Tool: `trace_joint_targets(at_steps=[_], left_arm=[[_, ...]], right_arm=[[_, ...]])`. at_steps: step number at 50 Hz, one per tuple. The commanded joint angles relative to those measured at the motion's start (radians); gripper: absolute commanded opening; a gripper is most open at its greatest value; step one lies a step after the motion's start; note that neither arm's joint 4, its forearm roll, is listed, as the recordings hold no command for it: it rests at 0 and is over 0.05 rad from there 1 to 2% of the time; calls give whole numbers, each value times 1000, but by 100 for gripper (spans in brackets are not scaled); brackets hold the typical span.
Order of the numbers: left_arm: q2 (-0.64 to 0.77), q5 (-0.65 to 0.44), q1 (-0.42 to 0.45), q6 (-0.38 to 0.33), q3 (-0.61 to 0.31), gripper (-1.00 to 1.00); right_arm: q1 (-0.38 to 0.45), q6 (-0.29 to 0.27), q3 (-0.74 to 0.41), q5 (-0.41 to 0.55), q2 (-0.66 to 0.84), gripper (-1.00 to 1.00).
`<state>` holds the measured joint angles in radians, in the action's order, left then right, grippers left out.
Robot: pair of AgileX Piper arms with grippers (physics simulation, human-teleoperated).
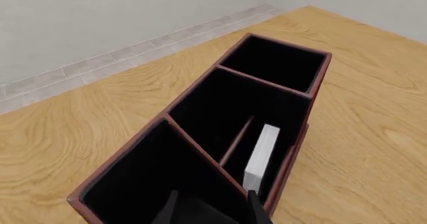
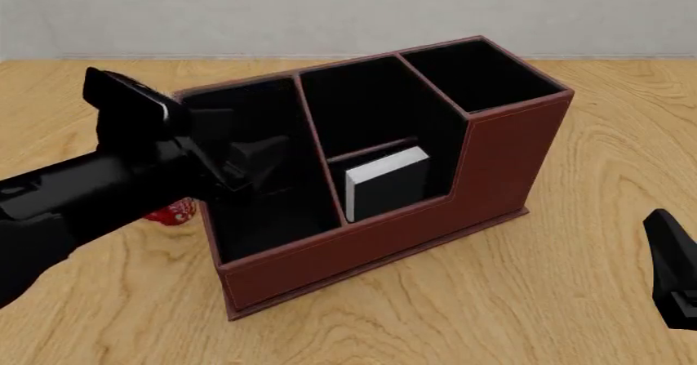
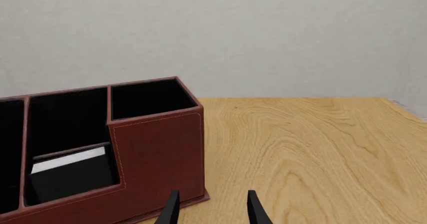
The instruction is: Pick up the book and place it in the back compartment of the caddy.
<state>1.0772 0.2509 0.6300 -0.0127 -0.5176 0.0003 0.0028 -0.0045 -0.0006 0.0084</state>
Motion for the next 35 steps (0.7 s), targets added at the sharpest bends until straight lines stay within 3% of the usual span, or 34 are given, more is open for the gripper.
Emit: trace_joint_targets(at_steps=[1,22,35], left_arm=[[-93,-62,-36,-17,23,100],[-336,-287,-129,-59,9,100],[-491,-462,-131,-68,-8,100]], right_arm=[[0,0,0,0,0,100],[0,0,0,0,0,100],[0,0,0,0,0,100]])
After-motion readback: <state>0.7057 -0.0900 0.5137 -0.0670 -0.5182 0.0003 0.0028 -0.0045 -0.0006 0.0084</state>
